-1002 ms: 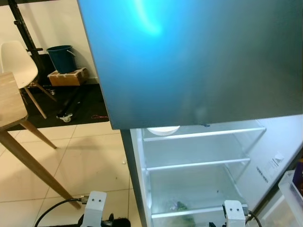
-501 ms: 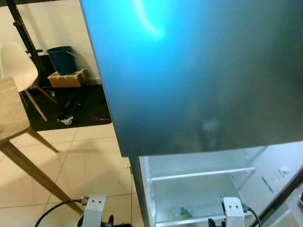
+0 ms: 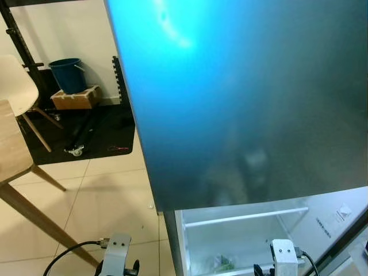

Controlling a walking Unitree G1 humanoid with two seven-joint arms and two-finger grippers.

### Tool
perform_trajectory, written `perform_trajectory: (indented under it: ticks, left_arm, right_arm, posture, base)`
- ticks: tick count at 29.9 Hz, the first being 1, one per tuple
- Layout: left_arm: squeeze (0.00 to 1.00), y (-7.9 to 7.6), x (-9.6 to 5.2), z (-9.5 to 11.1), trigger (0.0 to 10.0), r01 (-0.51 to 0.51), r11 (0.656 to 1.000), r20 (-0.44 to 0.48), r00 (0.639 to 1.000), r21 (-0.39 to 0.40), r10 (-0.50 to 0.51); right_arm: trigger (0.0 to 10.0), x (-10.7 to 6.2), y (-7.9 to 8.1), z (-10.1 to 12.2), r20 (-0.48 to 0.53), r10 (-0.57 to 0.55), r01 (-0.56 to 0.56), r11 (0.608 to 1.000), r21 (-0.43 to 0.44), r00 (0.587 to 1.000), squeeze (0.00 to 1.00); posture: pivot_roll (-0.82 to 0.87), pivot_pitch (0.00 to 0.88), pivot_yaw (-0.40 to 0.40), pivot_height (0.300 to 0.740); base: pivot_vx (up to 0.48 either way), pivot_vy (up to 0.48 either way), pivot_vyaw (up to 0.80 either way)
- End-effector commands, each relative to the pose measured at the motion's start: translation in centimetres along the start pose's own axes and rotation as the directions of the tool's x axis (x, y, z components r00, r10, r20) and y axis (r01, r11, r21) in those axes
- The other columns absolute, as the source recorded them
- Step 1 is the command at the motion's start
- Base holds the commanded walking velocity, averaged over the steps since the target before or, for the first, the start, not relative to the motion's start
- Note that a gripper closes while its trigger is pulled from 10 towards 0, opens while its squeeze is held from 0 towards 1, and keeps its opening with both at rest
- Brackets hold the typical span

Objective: Restocking fridge

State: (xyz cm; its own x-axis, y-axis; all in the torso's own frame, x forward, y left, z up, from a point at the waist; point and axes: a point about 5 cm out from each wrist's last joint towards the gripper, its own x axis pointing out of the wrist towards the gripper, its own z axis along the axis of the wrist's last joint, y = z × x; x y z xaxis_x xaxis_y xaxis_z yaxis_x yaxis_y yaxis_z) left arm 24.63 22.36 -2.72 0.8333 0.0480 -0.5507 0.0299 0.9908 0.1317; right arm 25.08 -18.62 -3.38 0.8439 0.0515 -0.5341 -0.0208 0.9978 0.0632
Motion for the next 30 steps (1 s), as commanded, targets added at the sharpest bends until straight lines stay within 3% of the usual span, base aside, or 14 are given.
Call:
perform_trajectory:
  ticks: [1, 10, 25, 30]
  left_arm:
    - [0.0, -0.12, -0.12, -0.47, 10.0, 0.01, 1.0, -0.018, 1.0, 0.02, -0.01]
    - [0.0, -0.18, -0.04, -0.34, 10.0, 0.015, 0.999, -0.016, 1.0, 0.029, -0.015]
    - [0.0, -0.22, -0.03, -0.37, 10.0, 0.009, 1.0, -0.019, 1.0, 0.024, -0.009]
    - [0.0, -0.24, -0.04, -0.44, 10.0, 0.005, 1.0, -0.021, 1.0, 0.016, -0.004]
  right_arm:
    - [10.0, -0.35, -0.05, -0.98, -0.026, -0.004, 0.005, 1.0, 0.015, 1.0, 0.0]
    - [10.0, -0.39, -0.03, -0.89, -0.011, 0.026, -0.025, 0.998, 0.063, 1.0, 0.0]
    - [10.0, -0.37, 0.02, -0.93, -0.018, 0.042, -0.04, 0.997, 0.067, 0.999, 0.0]
    - [10.0, -0.4, -0.05, -0.99, -0.022, 0.044, -0.043, 0.997, 0.067, 0.999, 0.0]
  posture:
    - [-0.05, 0.082, 0.034, 0.672]
    - [-0.05, 0.07, 0.035, 0.672]
    - [-0.05, 0.074, 0.032, 0.737]
    - [-0.05, 0.076, 0.032, 0.74]
  base:
    - [0.0, 0.0, 0.0]
    - [0.0, 0.0, 0.0]
    - [0.0, 0.0, 0.0]
    - [0.0, 0.0, 0.0]
